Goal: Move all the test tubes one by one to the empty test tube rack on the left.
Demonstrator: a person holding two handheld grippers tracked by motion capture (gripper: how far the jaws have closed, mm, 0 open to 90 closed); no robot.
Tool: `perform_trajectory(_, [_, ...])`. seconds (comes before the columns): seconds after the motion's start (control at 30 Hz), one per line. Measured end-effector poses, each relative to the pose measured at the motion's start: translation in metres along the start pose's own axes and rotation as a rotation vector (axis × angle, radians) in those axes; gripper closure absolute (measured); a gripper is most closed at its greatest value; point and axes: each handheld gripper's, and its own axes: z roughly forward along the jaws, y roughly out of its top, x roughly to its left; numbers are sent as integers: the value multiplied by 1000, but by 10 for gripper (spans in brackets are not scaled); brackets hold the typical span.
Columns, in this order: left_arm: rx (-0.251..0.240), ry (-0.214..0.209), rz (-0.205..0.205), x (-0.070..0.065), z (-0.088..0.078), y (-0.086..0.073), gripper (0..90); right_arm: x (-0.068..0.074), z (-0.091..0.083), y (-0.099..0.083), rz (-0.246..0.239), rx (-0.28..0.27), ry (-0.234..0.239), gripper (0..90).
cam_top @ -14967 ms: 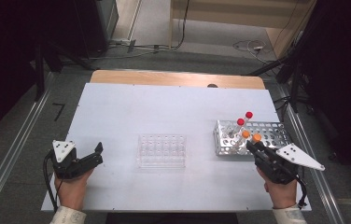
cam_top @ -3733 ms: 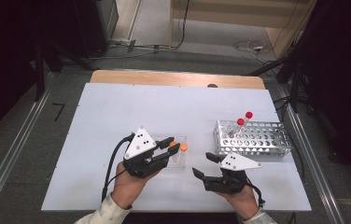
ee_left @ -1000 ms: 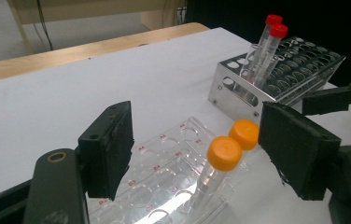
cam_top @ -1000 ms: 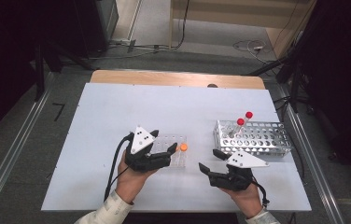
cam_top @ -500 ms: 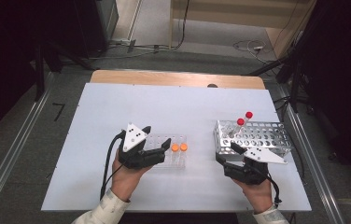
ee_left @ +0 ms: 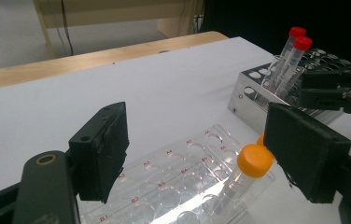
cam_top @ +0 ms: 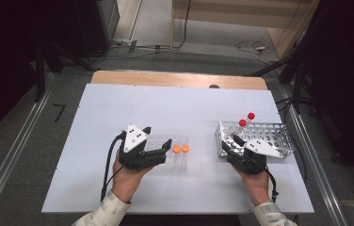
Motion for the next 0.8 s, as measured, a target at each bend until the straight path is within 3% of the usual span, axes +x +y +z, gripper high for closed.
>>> perform_trajectory(0.27, [4,-1,2,0,1,0,226,-7,9,0,10,-15,-25,568])
perform_trajectory(0.8, [8,-7,6,-2,2,-1,228,-7,15,0,9,-6,-13,651])
